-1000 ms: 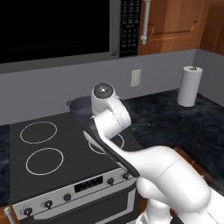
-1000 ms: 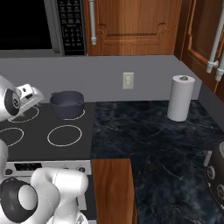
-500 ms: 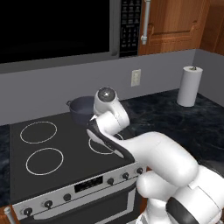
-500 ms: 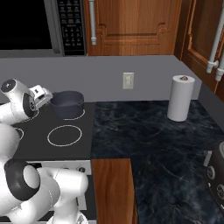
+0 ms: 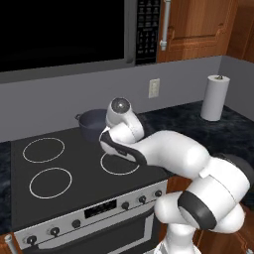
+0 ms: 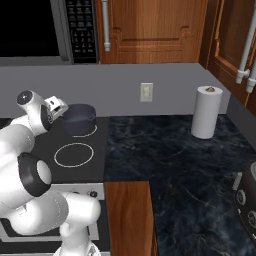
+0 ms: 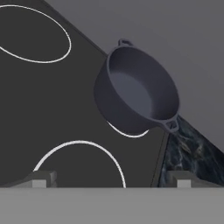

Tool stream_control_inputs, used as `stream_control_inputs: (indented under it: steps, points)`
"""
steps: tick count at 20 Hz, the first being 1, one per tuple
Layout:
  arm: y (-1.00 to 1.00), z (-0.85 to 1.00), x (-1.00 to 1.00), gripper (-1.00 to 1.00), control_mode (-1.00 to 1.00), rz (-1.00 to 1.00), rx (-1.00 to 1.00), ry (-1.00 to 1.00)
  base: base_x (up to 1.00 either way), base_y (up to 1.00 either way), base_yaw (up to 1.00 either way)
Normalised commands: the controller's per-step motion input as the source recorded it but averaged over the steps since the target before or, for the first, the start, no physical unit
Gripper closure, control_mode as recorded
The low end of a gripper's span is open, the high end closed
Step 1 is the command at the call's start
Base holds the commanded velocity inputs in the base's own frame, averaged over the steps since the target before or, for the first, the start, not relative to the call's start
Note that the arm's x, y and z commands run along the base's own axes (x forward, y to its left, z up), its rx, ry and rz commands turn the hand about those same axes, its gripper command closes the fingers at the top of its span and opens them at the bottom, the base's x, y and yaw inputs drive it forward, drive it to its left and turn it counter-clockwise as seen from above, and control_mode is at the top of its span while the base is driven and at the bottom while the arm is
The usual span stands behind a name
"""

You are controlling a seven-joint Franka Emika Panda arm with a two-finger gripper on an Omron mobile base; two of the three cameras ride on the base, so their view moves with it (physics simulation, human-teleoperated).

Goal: Move the pot and pan from the stove into the sink.

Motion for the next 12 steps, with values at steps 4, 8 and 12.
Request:
stream_control_inputs:
  steps: [4,8,12]
  points:
    - [0.00,-0.01,0.05,-1.00,-1.00,0.00,0.00,0.01,0.00,0.00,0.00]
    - [0.00,-0.01,0.01,-1.00,-1.00,0.00,0.00,0.00,0.00,0.00,0.00]
    - [0.00,-0.14,0.14,-1.00,-1.00,0.00,0.00,0.00,0.00,0.00,0.00]
